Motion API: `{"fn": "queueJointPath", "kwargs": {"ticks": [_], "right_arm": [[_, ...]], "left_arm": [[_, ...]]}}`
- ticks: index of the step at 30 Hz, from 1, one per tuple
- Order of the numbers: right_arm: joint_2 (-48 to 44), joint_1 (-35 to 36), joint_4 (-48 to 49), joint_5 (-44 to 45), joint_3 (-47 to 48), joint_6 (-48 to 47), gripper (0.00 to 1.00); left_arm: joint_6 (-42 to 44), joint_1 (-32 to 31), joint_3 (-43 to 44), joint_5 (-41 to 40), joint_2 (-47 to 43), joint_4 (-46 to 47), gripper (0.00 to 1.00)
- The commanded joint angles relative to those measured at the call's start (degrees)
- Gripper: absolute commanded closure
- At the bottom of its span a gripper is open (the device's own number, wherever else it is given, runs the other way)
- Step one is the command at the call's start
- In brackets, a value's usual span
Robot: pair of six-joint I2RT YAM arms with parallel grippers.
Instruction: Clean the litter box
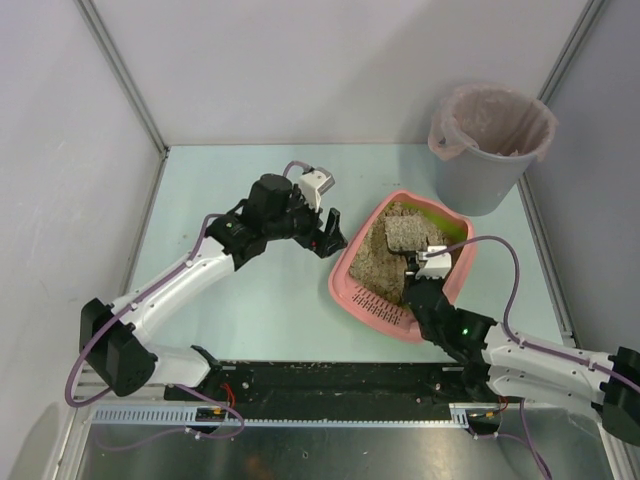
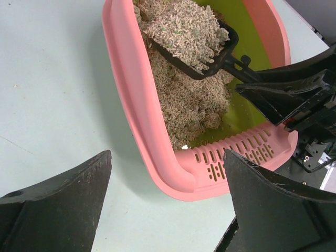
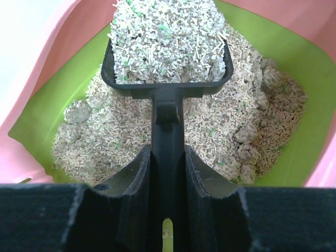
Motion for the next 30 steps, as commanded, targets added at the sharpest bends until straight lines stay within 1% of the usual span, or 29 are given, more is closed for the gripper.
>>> {"fn": "queueJointPath", "kwargs": {"ticks": [1,2,3,4,5,6,8,9,11,13,14,15,16,17,18,19,20,21,22,23,24,25,26,27,28,29,30], "right_arm": [[-3.2,1.1,-1.0,6.2,3.9,2.5,1.00],[-3.8,2.1,-1.3,6.6,4.0,3.1,1.00],[-4.1,2.7,-4.5,8.0,4.0,4.2,1.00],[-4.6,3.6,-5.3,9.0,3.9,4.7,1.00],[-4.4,6.7,-6.0,10.3,3.9,4.9,1.00],[-4.2,8.4,-6.6,14.4,3.7,4.9,1.00],[-3.3,12.9,-7.4,19.2,3.5,7.0,1.00],[-3.3,16.1,-9.4,23.5,3.5,9.1,1.00],[-3.2,18.4,-11.6,27.1,3.2,14.3,1.00],[-2.7,20.1,-14.8,28.0,3.1,17.3,1.00],[-2.6,20.4,-20.3,28.7,3.3,24.5,1.00],[-2.9,20.7,-22.9,29.2,3.5,28.0,1.00],[-3.3,21.0,-23.7,29.3,3.2,29.4,1.00],[-3.4,21.4,-19.6,29.1,2.8,24.2,1.00],[-3.0,21.8,-18.1,29.2,2.7,21.9,1.00],[-2.6,22.4,-18.5,29.6,3.1,22.5,1.00],[-2.6,22.4,-24.1,30.8,3.5,29.9,1.00],[-3.2,22.4,-26.8,31.4,3.7,32.8,1.00],[-3.5,22.4,-27.4,31.2,3.2,32.8,1.00],[-3.6,22.6,-22.0,29.7,2.7,29.4,1.00],[-3.2,22.7,-19.7,28.9,2.3,23.5,1.00],[-2.9,22.9,-20.6,28.7,2.5,25.8,1.00],[-3.1,22.8,-30.9,30.1,3.6,31.7,1.00],[-4.6,22.9,-37.0,31.0,4.2,45.7,1.00],[-5.5,22.9,-39.5,31.3,4.1,45.0,1.00],[-6.1,23.4,-29.9,29.6,2.6,38.4,1.00],[-6.5,23.6,-21.2,27.6,1.4,26.0,1.00]], "left_arm": [[1.8,0.2,0.3,-0.5,-1.9,0.1,0.08],[1.8,0.2,0.3,-0.6,-1.8,0.1,0.09],[1.8,0.2,0.3,-0.6,-1.8,0.0,0.08],[1.7,0.2,0.3,-0.6,-1.8,0.0,0.08],[1.8,0.2,0.3,-0.5,-1.7,0.0,0.08],[1.8,0.2,0.3,-0.6,-1.5,0.0,0.08],[1.8,0.2,0.3,-0.3,-1.4,0.1,0.08],[1.8,0.2,0.3,-0.3,-1.4,0.0,0.08],[1.8,0.2,0.3,-0.5,-1.3,0.0,0.08],[1.8,0.2,0.3,-0.4,-1.1,0.1,0.08],[1.7,0.2,0.3,-0.3,-1.1,0.0,0.08],[1.7,0.2,0.3,-0.4,-1.1,0.1,0.08],[1.7,0.2,0.2,-0.3,-1.1,0.1,0.08],[1.7,0.2,0.2,-0.3,-1.1,0.1,0.08],[1.7,0.2,0.2,-0.3,-1.1,0.0,0.08],[1.7,0.2,0.2,-0.4,-1.1,0.0,0.08],[1.7,0.2,0.2,-0.3,-1.1,0.1,0.08],[1.7,0.2,0.2,-0.4,-1.1,0.0,0.08],[1.6,0.2,0.2,-0.4,-1.1,0.0,0.08],[1.7,0.2,0.2,-0.4,-1.1,0.0,0.08],[1.7,0.2,0.2,-0.6,-0.8,0.1,0.08],[1.7,0.2,0.1,-0.5,-0.8,0.0,0.08],[1.7,0.2,0.1,-0.4,-0.7,0.0,0.08],[1.7,0.2,0.1,-0.3,-0.6,0.1,0.08],[1.6,0.2,0.1,-0.3,-0.6,0.1,0.08],[1.6,0.2,0.1,-0.3,-0.6,0.0,0.08],[1.6,0.2,0.2,-0.3,-0.6,0.0,0.08]]}}
